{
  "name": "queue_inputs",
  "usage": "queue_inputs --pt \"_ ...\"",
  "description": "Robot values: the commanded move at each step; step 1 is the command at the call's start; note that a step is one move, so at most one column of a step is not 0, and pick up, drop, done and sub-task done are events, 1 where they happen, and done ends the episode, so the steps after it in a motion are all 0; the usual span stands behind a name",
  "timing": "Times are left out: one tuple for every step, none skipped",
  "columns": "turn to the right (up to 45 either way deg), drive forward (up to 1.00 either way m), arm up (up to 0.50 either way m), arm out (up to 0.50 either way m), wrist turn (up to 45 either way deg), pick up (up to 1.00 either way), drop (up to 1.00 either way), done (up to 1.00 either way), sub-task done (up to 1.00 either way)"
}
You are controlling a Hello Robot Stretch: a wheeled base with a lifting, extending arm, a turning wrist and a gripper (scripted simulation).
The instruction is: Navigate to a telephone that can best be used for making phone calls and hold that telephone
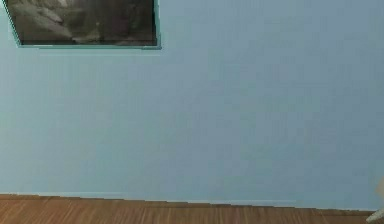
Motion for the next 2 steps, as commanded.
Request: queue_inputs --pt "45.0 0.00 0.00 0.00 0.0 0.00 0.00 0.00 0.00" --pt "36.0 0.00 0.00 0.00 0.0 0.00 0.00 0.00 0.00"
